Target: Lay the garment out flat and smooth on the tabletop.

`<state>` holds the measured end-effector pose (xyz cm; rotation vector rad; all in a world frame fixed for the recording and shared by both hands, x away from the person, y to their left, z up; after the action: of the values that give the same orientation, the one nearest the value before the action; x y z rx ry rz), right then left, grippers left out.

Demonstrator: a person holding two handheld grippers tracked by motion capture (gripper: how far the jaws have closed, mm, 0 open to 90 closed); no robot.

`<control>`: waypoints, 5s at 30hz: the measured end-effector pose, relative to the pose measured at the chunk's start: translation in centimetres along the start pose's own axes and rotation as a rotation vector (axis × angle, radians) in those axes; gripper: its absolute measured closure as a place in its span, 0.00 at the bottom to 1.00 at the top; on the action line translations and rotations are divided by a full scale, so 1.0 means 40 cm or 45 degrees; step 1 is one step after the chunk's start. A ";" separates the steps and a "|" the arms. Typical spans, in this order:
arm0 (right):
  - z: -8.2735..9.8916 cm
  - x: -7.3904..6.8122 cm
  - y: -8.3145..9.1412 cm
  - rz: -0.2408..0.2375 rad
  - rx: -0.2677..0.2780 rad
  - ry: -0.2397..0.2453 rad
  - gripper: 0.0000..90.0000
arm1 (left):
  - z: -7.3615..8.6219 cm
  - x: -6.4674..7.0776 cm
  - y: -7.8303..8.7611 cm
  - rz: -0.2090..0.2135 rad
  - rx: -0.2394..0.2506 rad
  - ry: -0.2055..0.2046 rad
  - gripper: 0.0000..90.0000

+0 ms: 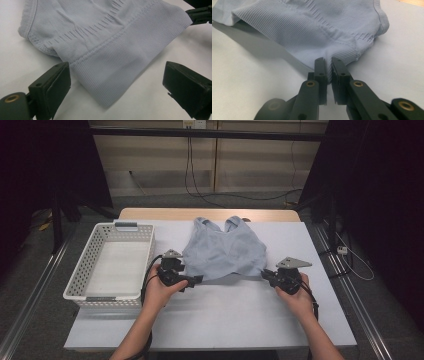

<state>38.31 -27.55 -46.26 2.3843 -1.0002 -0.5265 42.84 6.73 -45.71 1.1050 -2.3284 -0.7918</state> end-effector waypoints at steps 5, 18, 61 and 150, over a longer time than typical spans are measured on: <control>-0.005 0.000 0.006 0.005 0.021 0.007 0.93 | 0.002 0.002 -0.004 -0.003 -0.003 -0.003 0.09; -0.017 0.001 0.046 0.020 0.083 0.002 0.94 | -0.003 0.002 0.003 -0.006 0.001 -0.009 0.09; 0.031 -0.020 0.110 0.017 0.067 -0.021 0.94 | -0.011 -0.004 -0.005 -0.005 0.009 -0.006 0.11; 0.060 -0.020 0.126 0.050 0.089 -0.008 0.93 | -0.029 -0.011 0.016 0.017 -0.068 0.002 0.93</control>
<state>33.77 -30.72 -45.13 2.4203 -1.0822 -0.4925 43.44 7.06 -44.51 1.0655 -2.2970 -0.8427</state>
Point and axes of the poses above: each handheld gripper's, and its own axes: y roughly backward along the jaws, z roughly out of its underside, x roughly to its right, the point moved 3 cm from there along -y, roughly forward along the jaws, and after that the axes turned 14 degrees about -z, right-handed, at the moved point
